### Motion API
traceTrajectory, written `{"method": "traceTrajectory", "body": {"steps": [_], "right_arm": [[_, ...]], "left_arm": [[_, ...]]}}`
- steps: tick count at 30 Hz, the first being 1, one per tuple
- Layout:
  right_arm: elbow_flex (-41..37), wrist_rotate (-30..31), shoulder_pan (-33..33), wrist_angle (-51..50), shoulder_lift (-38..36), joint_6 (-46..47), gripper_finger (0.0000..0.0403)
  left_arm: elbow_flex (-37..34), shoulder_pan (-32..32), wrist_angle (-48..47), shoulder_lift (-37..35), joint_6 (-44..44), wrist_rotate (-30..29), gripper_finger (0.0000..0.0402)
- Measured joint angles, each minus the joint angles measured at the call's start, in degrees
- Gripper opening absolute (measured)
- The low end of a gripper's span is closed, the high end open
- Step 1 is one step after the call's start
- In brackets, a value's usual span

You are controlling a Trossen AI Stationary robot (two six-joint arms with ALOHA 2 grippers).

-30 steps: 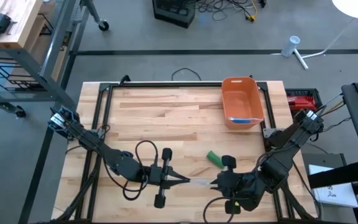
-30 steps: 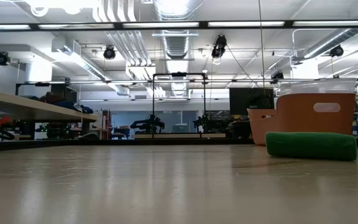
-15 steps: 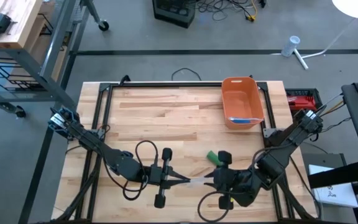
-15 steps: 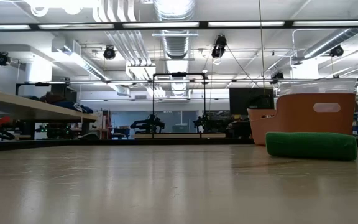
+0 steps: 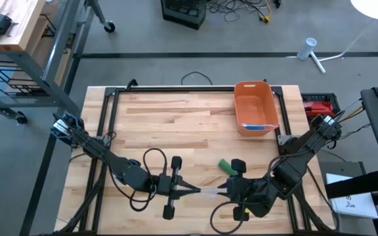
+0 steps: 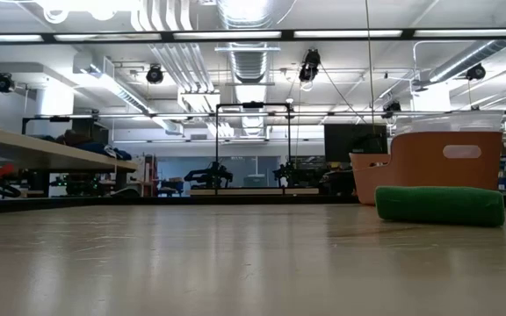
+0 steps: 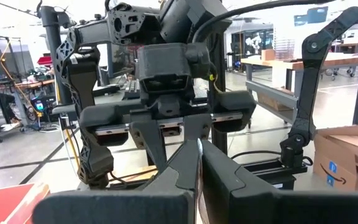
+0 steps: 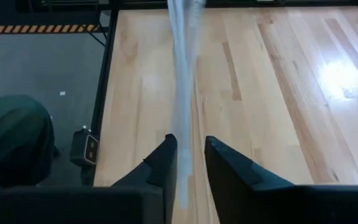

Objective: Roll bandage
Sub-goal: Open the transparent zip bag

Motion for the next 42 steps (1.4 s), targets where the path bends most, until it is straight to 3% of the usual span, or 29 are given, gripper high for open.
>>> {"method": "traceTrajectory", "body": {"steps": [7, 12, 17, 26, 36, 42], "right_arm": [[0.0, 0.0, 0.0, 0.0, -0.1, 0.0, 0.0118], [0.0, -0.2, -0.8, 0.2, 1.9, -0.1, 0.0128], [0.0, -1.6, -1.1, 0.2, 3.0, -0.8, 0.0101], [0.0, -5.1, -1.0, 0.0, 2.8, -0.9, 0.0014], [0.0, -9.7, -0.7, -4.0, 2.8, 1.7, 0.0043], [0.0, -12.5, -0.2, -6.1, 2.8, 3.6, 0.0027]], "left_arm": [[0.0, 0.0, -0.1, 0.0, 0.0, 0.0, 0.0000], [0.0, 0.0, 0.1, 0.0, 0.0, 0.0, 0.0000], [0.0, 0.0, 0.2, 0.0, 0.0, 0.0, 0.0000], [0.0, 0.0, 0.0, 0.0, 0.0, 0.0, 0.0000], [0.0, 0.0, 0.1, 0.1, 0.0, 0.1, 0.0000], [0.0, 0.0, -0.1, 0.1, 0.0, 0.1, 0.0000]]}}
